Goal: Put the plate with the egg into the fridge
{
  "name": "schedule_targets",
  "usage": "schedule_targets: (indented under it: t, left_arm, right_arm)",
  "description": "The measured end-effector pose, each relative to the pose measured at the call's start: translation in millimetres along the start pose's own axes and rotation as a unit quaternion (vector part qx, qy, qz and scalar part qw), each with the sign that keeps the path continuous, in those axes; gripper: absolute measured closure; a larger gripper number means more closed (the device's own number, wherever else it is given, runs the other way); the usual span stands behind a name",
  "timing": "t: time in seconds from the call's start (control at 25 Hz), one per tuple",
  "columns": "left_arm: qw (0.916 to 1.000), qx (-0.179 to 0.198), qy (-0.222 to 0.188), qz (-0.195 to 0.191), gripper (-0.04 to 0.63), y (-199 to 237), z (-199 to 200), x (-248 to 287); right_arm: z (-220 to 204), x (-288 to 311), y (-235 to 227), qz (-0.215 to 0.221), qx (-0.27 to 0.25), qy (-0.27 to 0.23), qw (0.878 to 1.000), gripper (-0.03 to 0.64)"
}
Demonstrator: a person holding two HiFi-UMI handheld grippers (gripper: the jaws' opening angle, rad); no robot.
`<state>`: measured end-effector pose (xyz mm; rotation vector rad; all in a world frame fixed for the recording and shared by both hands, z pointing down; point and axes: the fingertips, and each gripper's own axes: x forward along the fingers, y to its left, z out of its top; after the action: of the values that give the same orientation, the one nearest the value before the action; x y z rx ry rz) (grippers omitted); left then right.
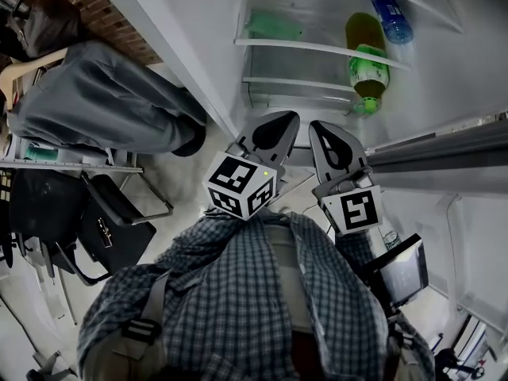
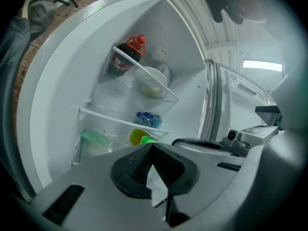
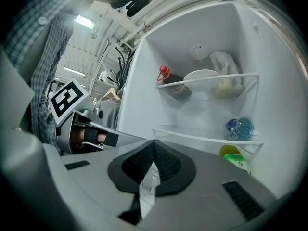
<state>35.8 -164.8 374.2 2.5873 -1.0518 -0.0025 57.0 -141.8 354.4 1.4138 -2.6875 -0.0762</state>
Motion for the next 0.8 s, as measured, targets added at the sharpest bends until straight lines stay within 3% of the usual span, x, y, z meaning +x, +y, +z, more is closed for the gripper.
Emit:
schedule_targets:
  t: [0.8]
  left_arm:
    - [0.9996, -0.029, -0.005, 0.007, 0.589, 13.2, -1.1, -4.5]
  right_arm:
    - [-5.8, 8.8, 8.4, 0.014, -0.044, 0.027, 0.999, 0.611]
